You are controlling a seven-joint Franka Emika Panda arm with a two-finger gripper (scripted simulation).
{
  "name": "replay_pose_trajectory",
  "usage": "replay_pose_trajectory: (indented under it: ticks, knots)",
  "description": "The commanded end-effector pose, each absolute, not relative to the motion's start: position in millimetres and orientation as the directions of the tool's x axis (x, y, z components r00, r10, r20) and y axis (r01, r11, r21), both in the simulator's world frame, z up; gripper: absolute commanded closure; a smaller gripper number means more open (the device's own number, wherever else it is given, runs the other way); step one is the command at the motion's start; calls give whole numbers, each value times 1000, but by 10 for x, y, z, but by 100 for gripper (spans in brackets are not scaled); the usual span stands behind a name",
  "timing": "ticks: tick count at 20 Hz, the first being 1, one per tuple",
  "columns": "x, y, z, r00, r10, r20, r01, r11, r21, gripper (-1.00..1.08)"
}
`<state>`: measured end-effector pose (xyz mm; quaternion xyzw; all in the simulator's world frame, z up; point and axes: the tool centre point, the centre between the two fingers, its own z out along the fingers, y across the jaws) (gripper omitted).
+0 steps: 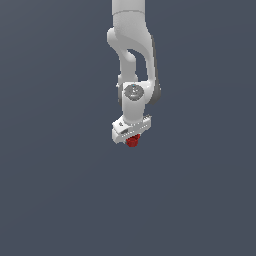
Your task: Pick up the object and move it to a goal position.
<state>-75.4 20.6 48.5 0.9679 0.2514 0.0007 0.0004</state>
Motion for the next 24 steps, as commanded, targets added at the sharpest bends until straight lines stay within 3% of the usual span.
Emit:
replay_pose_trajectory:
  ticks: [1,13,24]
  knots:
    - [-759,215,473,873,488,0,488,-873,0,108]
    - [-735,4,609,873,487,1,487,-873,1,108]
    - [-638,-883,1157,873,488,1,488,-873,0,108]
